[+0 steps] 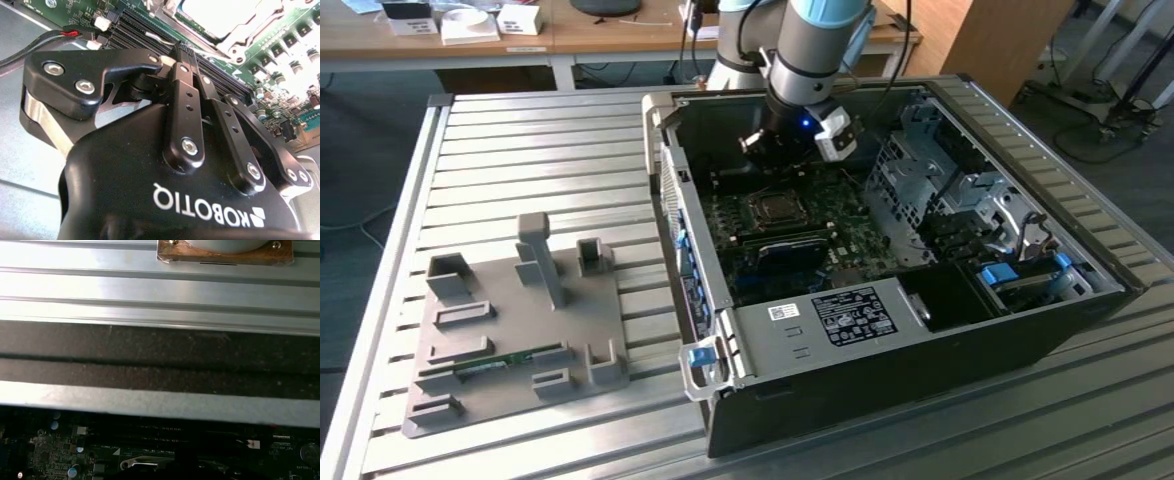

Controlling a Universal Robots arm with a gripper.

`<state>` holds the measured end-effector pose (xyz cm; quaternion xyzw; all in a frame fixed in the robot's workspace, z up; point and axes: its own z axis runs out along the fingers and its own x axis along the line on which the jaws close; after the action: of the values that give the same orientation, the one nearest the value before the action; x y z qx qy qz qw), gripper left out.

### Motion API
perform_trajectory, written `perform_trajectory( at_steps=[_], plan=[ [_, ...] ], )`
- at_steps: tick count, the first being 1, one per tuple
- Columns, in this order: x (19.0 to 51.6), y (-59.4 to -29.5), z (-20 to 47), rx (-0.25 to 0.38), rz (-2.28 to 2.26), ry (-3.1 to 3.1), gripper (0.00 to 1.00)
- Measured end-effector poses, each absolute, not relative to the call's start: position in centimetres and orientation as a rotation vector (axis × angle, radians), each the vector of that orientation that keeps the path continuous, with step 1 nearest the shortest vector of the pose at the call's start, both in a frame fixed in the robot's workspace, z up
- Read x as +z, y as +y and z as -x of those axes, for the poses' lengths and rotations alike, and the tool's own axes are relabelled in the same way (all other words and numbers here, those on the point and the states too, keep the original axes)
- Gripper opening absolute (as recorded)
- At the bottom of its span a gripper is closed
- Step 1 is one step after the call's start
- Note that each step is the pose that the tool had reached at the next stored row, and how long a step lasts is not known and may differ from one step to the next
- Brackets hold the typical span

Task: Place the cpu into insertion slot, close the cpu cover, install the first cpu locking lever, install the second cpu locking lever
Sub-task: 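Install the first cpu locking lever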

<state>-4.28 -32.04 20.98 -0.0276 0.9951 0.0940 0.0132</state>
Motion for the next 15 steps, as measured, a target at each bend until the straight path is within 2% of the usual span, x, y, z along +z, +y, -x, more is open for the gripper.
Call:
perform_trajectory(
  at_steps=[15],
  plan=[
    [20.37,-32.05,4.09,0.293,0.086,3.101,0.11]
  ],
)
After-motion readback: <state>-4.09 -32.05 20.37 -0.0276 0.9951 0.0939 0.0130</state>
